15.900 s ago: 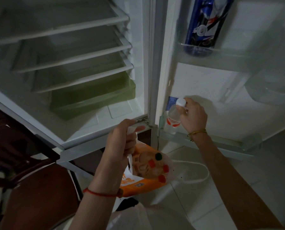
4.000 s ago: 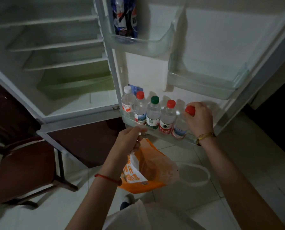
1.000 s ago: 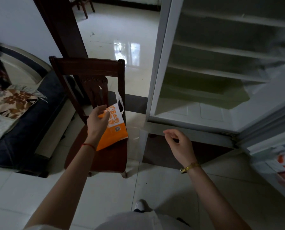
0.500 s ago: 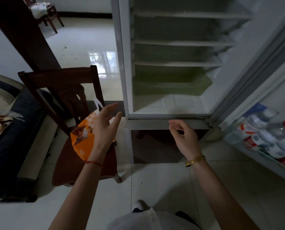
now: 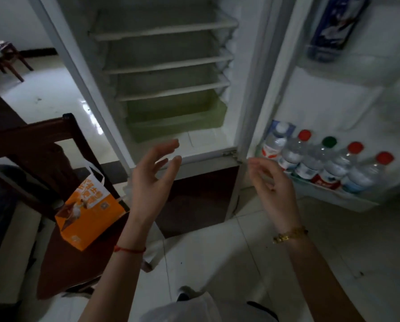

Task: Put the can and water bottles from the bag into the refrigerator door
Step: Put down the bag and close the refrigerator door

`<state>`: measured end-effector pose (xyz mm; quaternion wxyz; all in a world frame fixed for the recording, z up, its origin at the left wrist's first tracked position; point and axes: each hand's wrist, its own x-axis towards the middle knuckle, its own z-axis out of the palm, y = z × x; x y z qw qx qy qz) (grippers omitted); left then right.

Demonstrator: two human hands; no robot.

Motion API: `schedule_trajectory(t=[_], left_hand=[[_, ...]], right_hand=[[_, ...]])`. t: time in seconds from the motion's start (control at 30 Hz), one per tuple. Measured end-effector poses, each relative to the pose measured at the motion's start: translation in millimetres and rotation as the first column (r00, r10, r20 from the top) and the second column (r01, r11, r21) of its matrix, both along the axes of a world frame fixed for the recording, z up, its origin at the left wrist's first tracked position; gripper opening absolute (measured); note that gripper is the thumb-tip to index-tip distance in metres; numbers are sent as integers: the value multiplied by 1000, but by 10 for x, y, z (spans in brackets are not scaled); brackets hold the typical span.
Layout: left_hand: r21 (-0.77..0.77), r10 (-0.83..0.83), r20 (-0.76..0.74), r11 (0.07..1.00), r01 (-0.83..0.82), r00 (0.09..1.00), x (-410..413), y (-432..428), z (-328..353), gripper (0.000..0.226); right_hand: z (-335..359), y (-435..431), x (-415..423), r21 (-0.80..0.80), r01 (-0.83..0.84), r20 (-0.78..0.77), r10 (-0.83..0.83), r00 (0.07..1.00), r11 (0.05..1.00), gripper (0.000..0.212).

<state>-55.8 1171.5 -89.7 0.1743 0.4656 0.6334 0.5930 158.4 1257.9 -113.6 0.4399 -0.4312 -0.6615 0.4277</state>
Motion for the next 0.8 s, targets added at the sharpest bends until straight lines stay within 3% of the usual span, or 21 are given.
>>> schedule_trajectory(t=[0.3, 0.8], left_hand=[[92, -170, 38, 982, 166, 985, 1456, 315, 213, 24], [98, -231, 2, 968, 230, 973, 3434, 516, 192, 24]], right_hand=[[210, 93, 1459, 58, 151, -26, -149, 988, 987, 17], [207, 223, 3440, 56, 312, -23, -312, 950, 948, 19]])
